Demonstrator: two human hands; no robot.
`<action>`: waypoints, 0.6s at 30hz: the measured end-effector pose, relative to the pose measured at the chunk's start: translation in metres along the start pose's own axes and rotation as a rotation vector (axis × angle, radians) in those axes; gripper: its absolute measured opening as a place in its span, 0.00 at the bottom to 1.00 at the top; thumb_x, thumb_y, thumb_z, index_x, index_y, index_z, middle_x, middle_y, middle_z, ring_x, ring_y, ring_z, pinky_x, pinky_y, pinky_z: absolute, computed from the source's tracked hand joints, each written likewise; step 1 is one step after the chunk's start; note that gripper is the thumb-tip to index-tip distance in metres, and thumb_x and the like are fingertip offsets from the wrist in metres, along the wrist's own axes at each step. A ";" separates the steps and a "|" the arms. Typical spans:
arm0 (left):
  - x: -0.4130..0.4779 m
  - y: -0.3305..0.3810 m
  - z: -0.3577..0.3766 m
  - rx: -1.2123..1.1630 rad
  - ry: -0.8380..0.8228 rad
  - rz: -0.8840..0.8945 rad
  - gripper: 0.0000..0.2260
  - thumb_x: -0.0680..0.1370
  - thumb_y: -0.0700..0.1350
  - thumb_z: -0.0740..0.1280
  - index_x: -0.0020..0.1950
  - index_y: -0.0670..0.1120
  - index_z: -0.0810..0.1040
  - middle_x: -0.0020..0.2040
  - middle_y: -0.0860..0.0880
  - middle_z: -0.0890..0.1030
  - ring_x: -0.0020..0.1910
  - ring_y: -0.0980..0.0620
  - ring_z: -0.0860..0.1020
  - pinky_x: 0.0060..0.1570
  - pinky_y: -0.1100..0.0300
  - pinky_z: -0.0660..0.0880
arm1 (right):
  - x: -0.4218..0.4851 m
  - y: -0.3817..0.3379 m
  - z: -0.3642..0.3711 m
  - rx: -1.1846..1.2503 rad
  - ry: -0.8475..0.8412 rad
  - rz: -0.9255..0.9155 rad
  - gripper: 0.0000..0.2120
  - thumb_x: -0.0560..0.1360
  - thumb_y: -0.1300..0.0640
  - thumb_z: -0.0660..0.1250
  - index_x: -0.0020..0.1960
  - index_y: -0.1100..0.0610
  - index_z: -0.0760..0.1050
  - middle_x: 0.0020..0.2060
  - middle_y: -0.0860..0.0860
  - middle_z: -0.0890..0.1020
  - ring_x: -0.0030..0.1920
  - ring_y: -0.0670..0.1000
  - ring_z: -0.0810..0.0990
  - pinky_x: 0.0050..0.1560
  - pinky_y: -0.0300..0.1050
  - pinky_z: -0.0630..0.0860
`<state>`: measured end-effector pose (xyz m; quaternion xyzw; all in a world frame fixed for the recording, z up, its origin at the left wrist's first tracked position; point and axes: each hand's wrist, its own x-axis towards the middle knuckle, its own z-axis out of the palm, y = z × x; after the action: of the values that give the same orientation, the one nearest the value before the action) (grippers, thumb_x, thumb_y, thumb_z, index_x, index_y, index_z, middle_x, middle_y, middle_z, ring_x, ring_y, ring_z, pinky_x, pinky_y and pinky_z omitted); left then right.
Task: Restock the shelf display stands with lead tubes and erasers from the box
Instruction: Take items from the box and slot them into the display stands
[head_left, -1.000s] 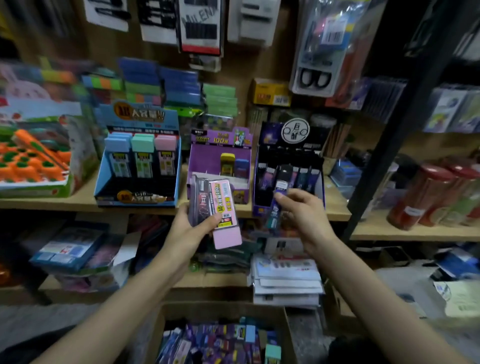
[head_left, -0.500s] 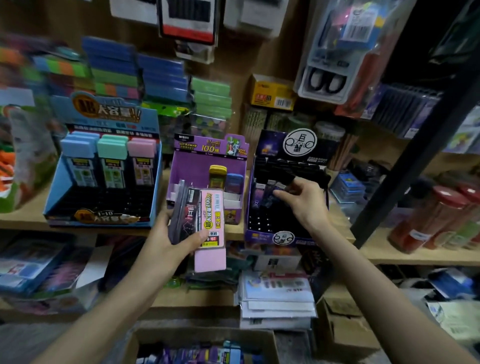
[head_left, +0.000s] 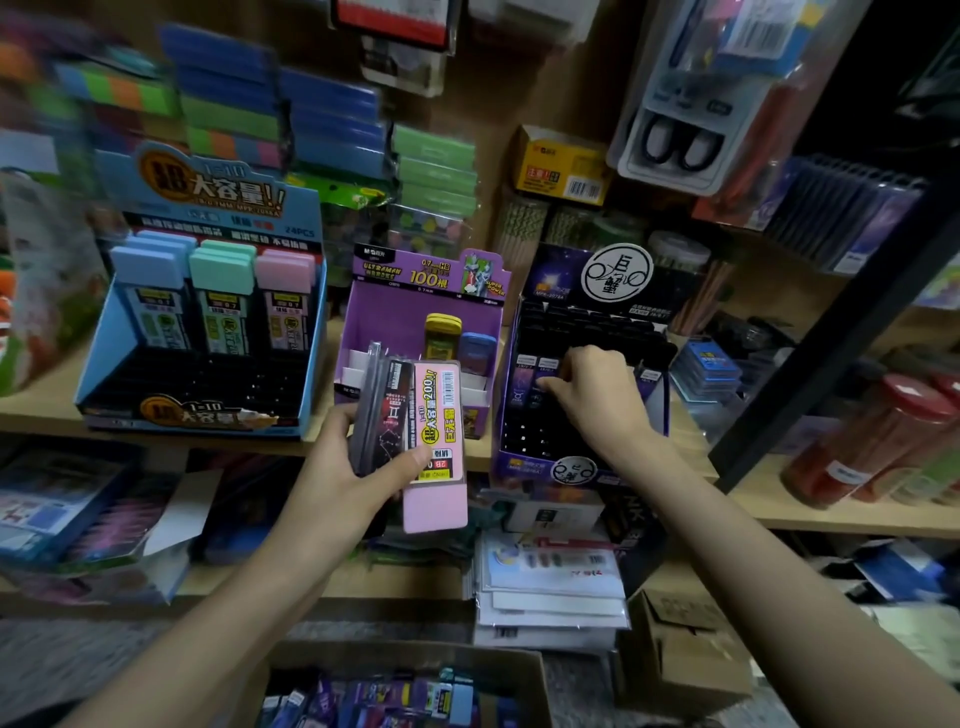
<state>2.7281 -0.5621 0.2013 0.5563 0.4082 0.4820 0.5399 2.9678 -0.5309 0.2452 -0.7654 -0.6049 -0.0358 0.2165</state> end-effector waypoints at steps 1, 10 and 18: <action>0.000 0.000 0.000 0.004 0.000 -0.002 0.17 0.70 0.42 0.73 0.53 0.55 0.71 0.44 0.56 0.84 0.43 0.62 0.82 0.36 0.72 0.75 | -0.002 -0.001 -0.003 -0.032 -0.018 0.015 0.18 0.74 0.50 0.70 0.38 0.65 0.73 0.32 0.56 0.76 0.37 0.59 0.78 0.33 0.46 0.71; -0.008 0.004 0.008 -0.015 -0.033 0.021 0.21 0.70 0.40 0.72 0.60 0.49 0.70 0.49 0.52 0.83 0.46 0.59 0.82 0.40 0.70 0.77 | -0.076 -0.049 -0.029 0.803 -0.338 0.001 0.13 0.78 0.48 0.62 0.48 0.57 0.78 0.35 0.51 0.82 0.34 0.51 0.79 0.35 0.49 0.77; -0.012 0.009 0.000 -0.104 0.044 0.074 0.22 0.66 0.47 0.73 0.58 0.48 0.71 0.47 0.58 0.84 0.47 0.60 0.82 0.44 0.69 0.77 | -0.108 -0.071 -0.002 1.259 -0.634 0.124 0.08 0.75 0.65 0.65 0.53 0.58 0.77 0.41 0.52 0.84 0.38 0.45 0.82 0.38 0.36 0.78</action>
<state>2.7254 -0.5750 0.2091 0.5316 0.3736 0.5341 0.5408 2.8729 -0.6180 0.2334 -0.5015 -0.4997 0.5578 0.4331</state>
